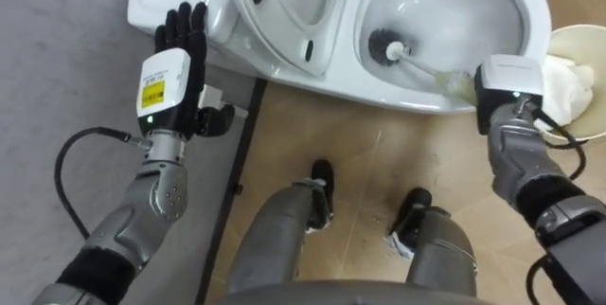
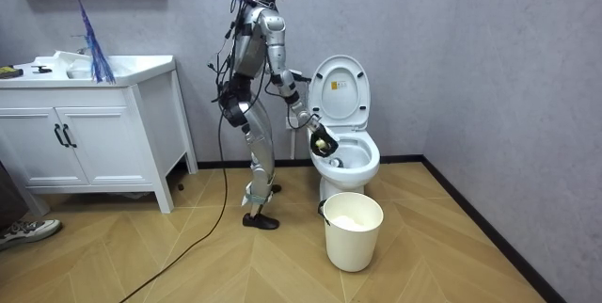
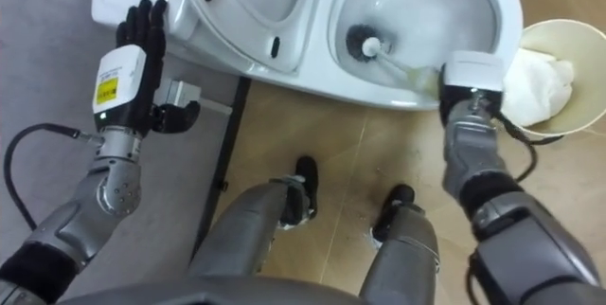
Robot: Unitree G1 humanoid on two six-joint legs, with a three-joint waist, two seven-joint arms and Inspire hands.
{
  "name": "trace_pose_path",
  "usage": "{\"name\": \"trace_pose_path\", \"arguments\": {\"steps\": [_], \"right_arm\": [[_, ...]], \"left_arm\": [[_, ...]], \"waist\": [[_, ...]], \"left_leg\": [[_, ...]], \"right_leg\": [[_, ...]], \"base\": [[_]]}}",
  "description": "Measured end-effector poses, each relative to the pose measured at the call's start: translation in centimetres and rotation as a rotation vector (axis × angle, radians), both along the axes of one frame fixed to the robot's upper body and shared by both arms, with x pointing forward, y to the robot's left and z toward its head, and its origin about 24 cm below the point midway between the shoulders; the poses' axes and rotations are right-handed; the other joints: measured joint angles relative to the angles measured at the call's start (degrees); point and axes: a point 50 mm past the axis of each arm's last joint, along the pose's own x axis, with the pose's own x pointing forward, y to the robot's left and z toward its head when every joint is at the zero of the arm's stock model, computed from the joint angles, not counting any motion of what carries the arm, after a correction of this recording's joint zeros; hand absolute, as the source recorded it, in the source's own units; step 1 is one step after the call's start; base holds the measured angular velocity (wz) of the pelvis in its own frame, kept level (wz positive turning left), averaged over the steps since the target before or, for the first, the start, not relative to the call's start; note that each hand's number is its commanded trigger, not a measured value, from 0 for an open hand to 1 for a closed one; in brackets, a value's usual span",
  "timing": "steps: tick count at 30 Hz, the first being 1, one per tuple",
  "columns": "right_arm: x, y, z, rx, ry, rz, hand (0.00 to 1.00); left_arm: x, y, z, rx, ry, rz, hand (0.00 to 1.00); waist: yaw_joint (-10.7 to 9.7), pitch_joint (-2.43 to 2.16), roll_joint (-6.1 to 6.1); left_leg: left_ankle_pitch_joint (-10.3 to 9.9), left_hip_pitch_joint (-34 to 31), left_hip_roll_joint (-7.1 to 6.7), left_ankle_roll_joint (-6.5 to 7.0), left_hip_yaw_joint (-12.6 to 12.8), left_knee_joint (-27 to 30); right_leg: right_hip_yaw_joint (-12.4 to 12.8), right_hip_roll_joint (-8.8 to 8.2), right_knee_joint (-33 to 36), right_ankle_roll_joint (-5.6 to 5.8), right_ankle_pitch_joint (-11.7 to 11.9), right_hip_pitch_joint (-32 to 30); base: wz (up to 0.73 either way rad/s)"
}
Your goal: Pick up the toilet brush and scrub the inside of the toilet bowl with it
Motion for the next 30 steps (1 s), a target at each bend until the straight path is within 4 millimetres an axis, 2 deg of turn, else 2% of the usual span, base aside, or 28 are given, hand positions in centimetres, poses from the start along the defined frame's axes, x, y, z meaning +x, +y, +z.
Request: {"name": "trace_pose_path", "arguments": {"steps": [2,3,4,7,9,11,13,14,16,17,19,20,22,25,27,30], "right_arm": [[0.3,-0.9,0.6,0.028,-0.029,-0.034,1.00],[0.3,-1.4,0.7,0.067,-0.046,-0.070,1.00],[0.2,-1.9,0.8,0.116,-0.072,-0.123,1.00],[0.1,-3.2,1.4,0.255,-0.174,-0.270,1.00],[0.2,-3.7,2.0,0.267,-0.207,-0.288,1.00],[0.4,-3.8,2.4,0.252,-0.238,-0.277,1.00],[0.9,-3.0,2.7,0.188,-0.239,-0.185,1.00],[1.0,-2.6,2.7,0.173,-0.234,-0.156,1.00],[1.4,-0.3,2.2,0.081,-0.190,-0.022,1.00],[1.4,0.4,1.9,0.063,-0.177,0.006,1.00],[0.7,1.6,1.0,0.029,-0.128,0.047,1.00],[0.4,1.9,0.8,0.025,-0.119,0.048,1.00],[-0.7,3.2,0.1,0.013,-0.093,0.076,1.00],[-1.4,4.5,0.1,0.030,-0.090,0.078,1.00],[-1.3,5.4,0.2,0.045,-0.084,0.081,1.00],[-1.1,6.3,0.1,0.058,-0.068,0.089,1.00]], "left_arm": [[0.2,-0.1,0.6,-0.021,-0.013,-0.012,0.00],[0.3,-0.1,0.9,-0.017,-0.026,-0.022,0.00],[0.3,-0.1,1.2,-0.018,-0.035,-0.027,0.00],[0.4,-0.4,1.4,-0.001,-0.054,-0.036,0.00],[0.4,-0.5,1.5,0.010,-0.058,-0.032,0.00],[0.3,-0.4,1.4,0.014,-0.051,-0.027,0.00],[0.4,-0.2,1.3,0.020,-0.042,-0.016,0.00],[0.4,-0.2,1.3,0.020,-0.039,-0.015,0.00],[0.4,0.1,1.2,0.023,-0.017,-0.004,0.00],[0.4,0.1,1.1,0.024,-0.012,-0.002,0.00],[0.0,0.0,0.3,0.027,0.024,-0.002,0.00],[-0.2,-0.1,0.0,0.026,0.036,-0.003,0.00],[-1.2,0.1,-1.2,0.031,0.103,0.001,0.00],[-2.6,-0.1,-2.7,0.003,0.195,-0.001,0.00],[-3.3,-0.4,-3.3,-0.023,0.229,-0.002,0.00],[-3.1,-0.8,-3.2,-0.034,0.218,-0.029,0.00]], "waist": [[0.2,0.33,-1.28],[0.2,0.27,-1.73],[-0.1,0.45,-2.53],[-0.8,0.13,-2.73],[-1.4,0.14,-3.00],[-1.9,0.07,-3.14],[-2.3,0.03,-3.19],[-2.2,0.01,-3.19],[-1.5,-0.18,-2.89],[-1.3,-0.27,-2.71],[-0.7,-0.79,-1.68],[-0.7,-0.87,-1.24],[-0.7,-1.41,-0.10],[-0.8,-1.42,1.06],[-0.8,-1.41,1.05],[-1.1,-1.41,1.03]], "left_leg": [[0.1,-0.5,-0.61,0.09,0.0,0.1],[0.1,-1.0,-1.01,0.15,0.0,0.4],[0.1,-1.4,-1.53,0.23,-0.1,0.4],[0.5,-2.3,-2.52,0.79,-0.2,0.5],[0.5,-2.4,-3.16,0.85,-0.4,0.8],[0.5,-2.4,-3.45,0.86,-0.4,1.2],[0.5,-2.3,-3.44,0.87,-0.2,1.6],[0.5,-2.2,-3.37,0.87,-0.1,1.6],[0.5,-1.8,-2.12,0.99,0.1,1.6],[0.5,-1.7,-1.71,0.99,0.1,1.6],[0.3,-1.4,-0.50,1.00,-0.6,1.5],[0.3,-1.1,-0.29,0.95,-0.9,1.3],[0.4,-0.2,0.04,0.73,-1.0,0.3],[0.4,-0.1,0.85,0.37,-0.7,-0.3],[0.4,0.2,1.31,0.03,-0.5,-0.2],[0.4,0.2,2.36,-0.69,-0.5,-0.4]], "right_leg": [[0.0,-0.84,1.4,-0.02,-0.7,-1.0],[0.0,-1.38,2.5,0.07,-1.1,-1.7],[0.0,-1.96,3.5,0.26,-1.6,-2.3],[-0.9,-3.35,4.4,0.57,-2.0,-3.0],[-0.7,-4.05,5.3,0.83,-2.4,-3.2],[-0.5,-4.42,5.8,1.01,-2.5,-3.2],[0.0,-4.47,5.9,1.06,-2.4,-3.1],[0.2,-4.27,5.8,1.14,-2.4,-3.1],[0.4,-2.46,4.1,0.95,-1.4,-2.5],[0.0,-2.07,3.5,0.78,-1.1,-2.1],[-0.9,-0.43,1.4,0.37,-0.1,-0.6],[-1.4,-0.15,0.8,0.25,0.1,0.1],[-1.4,0.63,-0.6,0.19,0.6,1.2],[-1.5,1.47,-1.5,-0.24,1.1,1.4],[-1.5,1.80,-1.7,-0.61,1.3,1.4],[-1.3,3.07,-2.4,-1.21,1.3,1.5]], "base": [[0.18],[0.23],[0.28],[0.25],[0.12],[0.04],[-0.06],[-0.16],[-0.25],[-0.18],[-0.06],[0.00],[-0.05],[-0.12],[-0.09],[-0.09]]}}
